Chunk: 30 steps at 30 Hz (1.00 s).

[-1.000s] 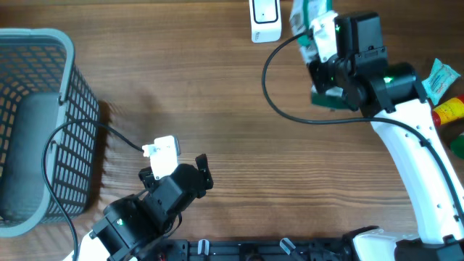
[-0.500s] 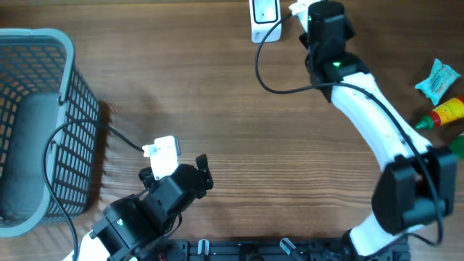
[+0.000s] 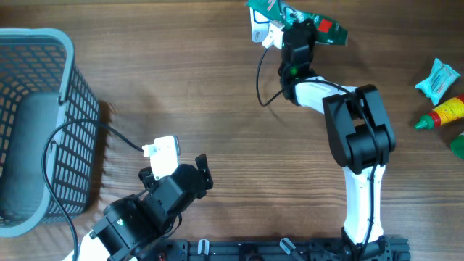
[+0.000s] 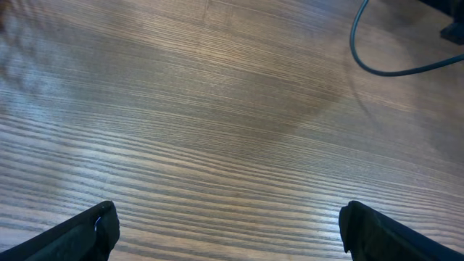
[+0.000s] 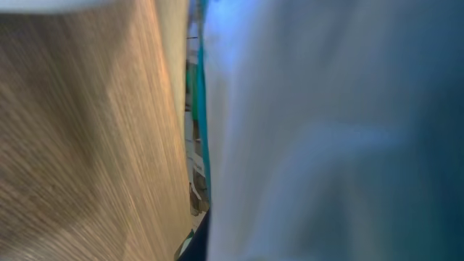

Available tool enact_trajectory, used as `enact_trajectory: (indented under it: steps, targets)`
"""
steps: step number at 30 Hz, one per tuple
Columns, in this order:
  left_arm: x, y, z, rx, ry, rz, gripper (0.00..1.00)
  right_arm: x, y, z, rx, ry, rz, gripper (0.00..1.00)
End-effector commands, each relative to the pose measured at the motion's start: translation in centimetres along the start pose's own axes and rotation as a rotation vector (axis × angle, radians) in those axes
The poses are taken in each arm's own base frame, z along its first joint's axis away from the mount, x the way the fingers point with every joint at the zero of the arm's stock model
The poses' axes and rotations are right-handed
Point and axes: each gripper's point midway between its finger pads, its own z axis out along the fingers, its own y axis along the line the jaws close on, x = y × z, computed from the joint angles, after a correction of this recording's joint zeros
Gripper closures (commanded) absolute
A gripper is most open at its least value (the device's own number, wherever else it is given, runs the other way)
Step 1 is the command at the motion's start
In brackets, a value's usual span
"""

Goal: Scan the item barcode
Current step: 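Move the glove pack to the right edge and release it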

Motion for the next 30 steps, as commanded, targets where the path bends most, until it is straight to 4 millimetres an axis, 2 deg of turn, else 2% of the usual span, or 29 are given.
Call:
enact_trajectory:
  steps: [1, 4, 6, 8, 9, 10, 12, 13, 14, 16, 18, 21, 22, 23, 24, 25, 26, 27, 29, 30]
  targets:
    - [-0.5, 0.0, -0.2, -0.004, -0.02, -0.015, 0.0, -1.7, -1.7, 0.0, 0.04, -0.03, -0.011, 0.96]
    - [-0.5, 0.0, -0.2, -0.004, -0.02, -0.015, 0.0, 0.3, -3.4, 0.3, 0.062, 0.031, 0.033, 0.96]
    - [-0.5, 0.0, -0.2, -0.004, -0.02, -0.015, 0.0, 3.4, -5.7, 0.6, 0.079, 0.1, 0.137, 0.96]
    - [-0.5, 0.0, -0.2, -0.004, -0.02, -0.015, 0.0, 6.9, -6.7, 1.0, 0.046, 0.166, 0.207, 0.96]
    - [-0.5, 0.0, -0.2, -0.004, -0.02, -0.015, 0.0, 10.2, -6.5, 1.4, -0.007, 0.226, 0.267, 0.96]
    - [-0.5, 0.0, -0.2, -0.004, -0.02, -0.015, 0.0, 13.3, -5.7, 1.7, -0.057, 0.286, 0.343, 0.96]
    - [-0.5, 0.0, -0.2, -0.004, -0.02, -0.015, 0.0, 17.6, -3.5, 2.1, -0.121, 0.387, 0.467, 0.96]
    - [-0.5, 0.0, -0.2, -0.004, -0.02, -0.015, 0.0, 19.8, -1.6, 2.2, -0.174, 0.441, 0.528, 0.96]
    - [-0.5, 0.0, -0.2, -0.004, -0.02, -0.015, 0.0, 22.1, 2.2, 2.0, -0.298, 0.485, 0.634, 0.96]
    - [-0.5, 0.0, -0.2, -0.004, -0.02, -0.015, 0.0, 25.2, 4.6, 1.9, -0.338, 0.568, 0.8, 0.96]
    - [-0.5, 0.0, -0.2, -0.004, -0.02, -0.015, 0.0, 28.8, 5.6, 1.9, -0.31, 0.663, 0.922, 0.96]
    - [-0.5, 0.0, -0.2, -0.004, -0.02, -0.015, 0.0, 33.5, 6.2, 1.7, -0.265, 0.756, 1.007, 0.95]
    - [-0.5, 0.0, -0.2, -0.004, -0.02, -0.015, 0.0, 34.6, 6.4, 1.5, -0.25, 0.786, 1.048, 0.87]
    - [-0.5, 0.0, -0.2, -0.004, -0.02, -0.015, 0.0, 35.1, 6.7, 1.3, -0.245, 0.804, 1.071, 0.74]
    - [-0.5, 0.0, -0.2, -0.004, -0.02, -0.015, 0.0, 35.7, 7.0, 1.0, -0.233, 0.832, 1.121, 0.49]
    - [-0.5, 0.0, -0.2, -0.004, -0.02, -0.015, 0.0, 35.7, 7.2, 0.9, -0.229, 0.845, 1.163, 0.33]
    - [-0.5, 0.0, -0.2, -0.004, -0.02, -0.015, 0.0, 35.1, 7.2, 0.9, -0.255, 0.826, 1.192, 0.16]
    - [-0.5, 0.0, -0.2, -0.004, -0.02, -0.015, 0.0, 32.5, 6.4, 1.0, -0.343, 0.733, 1.279, 0.0]
    - [-0.5, 0.0, -0.2, -0.004, -0.02, -0.015, 0.0, 29.2, 4.1, 0.9, -0.441, 0.593, 1.369, 0.0]
    - [-0.5, 0.0, -0.2, -0.004, -0.02, -0.015, 0.0, 27.1, 1.2, 0.5, -0.487, 0.479, 1.442, 0.0]
